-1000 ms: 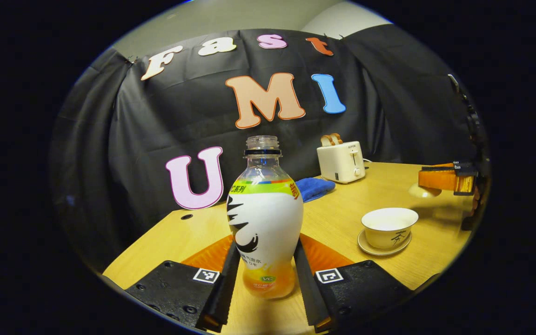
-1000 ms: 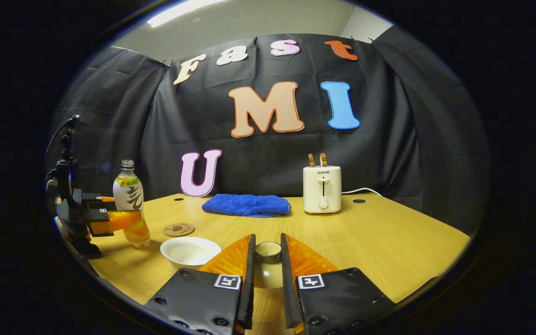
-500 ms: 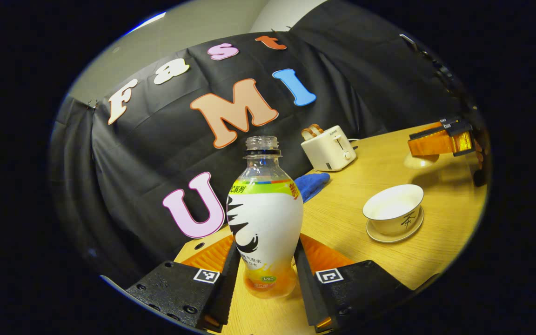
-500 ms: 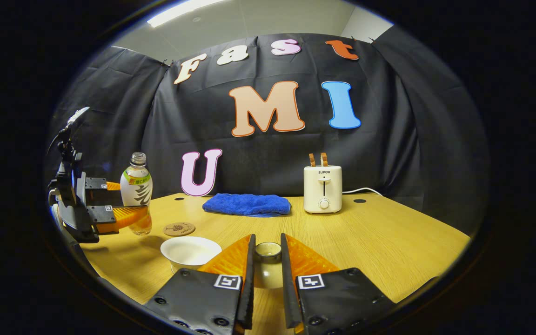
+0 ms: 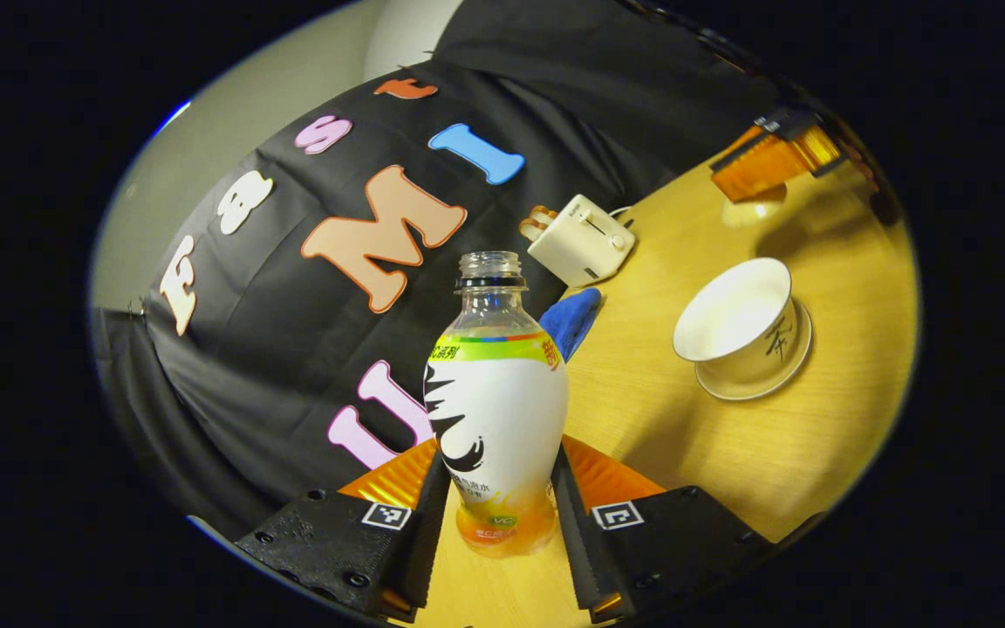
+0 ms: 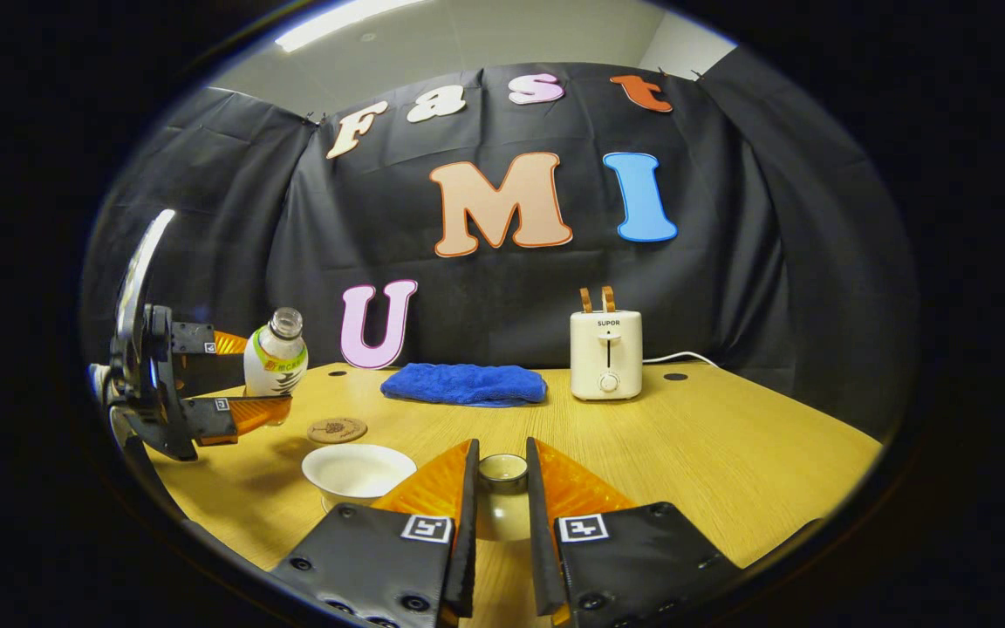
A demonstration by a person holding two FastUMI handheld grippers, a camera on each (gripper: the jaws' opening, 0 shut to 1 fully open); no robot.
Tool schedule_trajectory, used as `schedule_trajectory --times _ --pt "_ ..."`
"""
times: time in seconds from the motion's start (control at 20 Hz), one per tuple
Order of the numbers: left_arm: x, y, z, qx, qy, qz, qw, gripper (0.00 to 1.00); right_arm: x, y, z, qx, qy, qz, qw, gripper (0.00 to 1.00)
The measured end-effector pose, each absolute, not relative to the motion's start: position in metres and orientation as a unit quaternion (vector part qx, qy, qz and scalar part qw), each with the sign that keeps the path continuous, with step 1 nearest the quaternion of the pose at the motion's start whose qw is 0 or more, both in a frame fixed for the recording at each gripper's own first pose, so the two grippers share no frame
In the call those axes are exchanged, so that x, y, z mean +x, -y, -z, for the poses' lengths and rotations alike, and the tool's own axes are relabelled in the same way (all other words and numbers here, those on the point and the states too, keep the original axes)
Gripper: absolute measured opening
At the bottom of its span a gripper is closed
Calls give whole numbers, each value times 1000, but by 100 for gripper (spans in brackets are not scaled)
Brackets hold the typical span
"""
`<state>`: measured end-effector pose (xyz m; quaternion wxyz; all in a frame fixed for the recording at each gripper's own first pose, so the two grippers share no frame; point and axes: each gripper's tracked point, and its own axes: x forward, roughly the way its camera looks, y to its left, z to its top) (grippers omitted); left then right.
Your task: Open the teacup lid with one hand, grasp the water bottle and pour water into the teacup with the other hand; after pouring, place the water bottle on the coaster and then close the teacup lid.
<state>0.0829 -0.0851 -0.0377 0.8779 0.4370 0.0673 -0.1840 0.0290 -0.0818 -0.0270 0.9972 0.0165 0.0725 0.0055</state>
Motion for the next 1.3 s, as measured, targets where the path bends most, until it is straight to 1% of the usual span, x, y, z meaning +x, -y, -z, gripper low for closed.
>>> schedule_trajectory --times 0.1,0.3,0.55,0.8,0.9,1.0,1.05,1.2,1.3 --pt "83 82 44 460 -72 183 866 60 29 81 27 13 -72 -6 997 28" --pt "81 85 44 500 -69 195 841 60 29 82 28 16 -72 -6 997 32" --pt "78 95 58 554 -72 223 799 60 29 81 27 13 -70 -6 997 32" --pt "81 92 57 614 -62 229 753 60 29 81 27 15 -72 -8 997 32" --pt "81 92 55 630 -55 228 741 60 29 81 27 15 -71 -8 997 30" --pt "80 93 56 642 -52 232 729 60 29 81 27 14 -71 -8 997 30" --pt "80 94 57 648 -52 234 723 60 29 80 27 14 -71 -8 997 28" --pt "83 94 59 669 -50 238 703 60 29 80 27 15 -71 -8 997 32" --pt "83 93 62 676 -52 243 694 60 29 81 27 16 -71 -8 997 28"
